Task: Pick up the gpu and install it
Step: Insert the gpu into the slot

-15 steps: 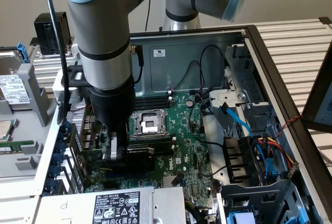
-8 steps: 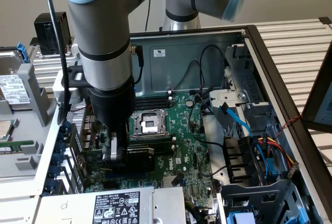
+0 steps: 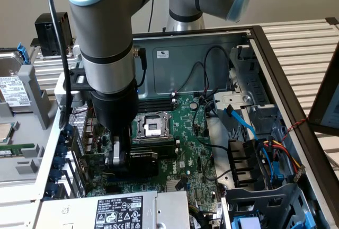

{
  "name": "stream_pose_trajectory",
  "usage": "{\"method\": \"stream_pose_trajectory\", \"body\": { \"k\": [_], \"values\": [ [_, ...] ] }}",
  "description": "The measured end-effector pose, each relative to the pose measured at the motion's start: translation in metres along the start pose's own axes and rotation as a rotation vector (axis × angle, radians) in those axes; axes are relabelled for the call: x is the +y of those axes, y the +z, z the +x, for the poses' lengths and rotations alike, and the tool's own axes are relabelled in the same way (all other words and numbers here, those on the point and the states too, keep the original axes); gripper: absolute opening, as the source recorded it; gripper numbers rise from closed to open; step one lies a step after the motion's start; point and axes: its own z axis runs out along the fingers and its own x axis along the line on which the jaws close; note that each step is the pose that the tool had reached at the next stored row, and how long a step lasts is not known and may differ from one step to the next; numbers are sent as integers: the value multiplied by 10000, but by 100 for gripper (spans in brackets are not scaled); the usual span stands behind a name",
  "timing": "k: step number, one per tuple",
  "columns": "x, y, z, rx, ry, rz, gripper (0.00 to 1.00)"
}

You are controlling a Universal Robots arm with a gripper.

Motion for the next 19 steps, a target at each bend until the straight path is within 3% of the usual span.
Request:
{"method": "stream_pose_trajectory", "body": {
  "k": [6, 12, 16, 19],
  "values": [
    [4, -28, 0, -8, 4, 3, 29],
    [6, -241, -3, -3, 2, 1, 54],
    [21, -410, -5, -1, 3, 0, 54],
    [50, -462, -3, -1, 3, 1, 54]
  ]
}}
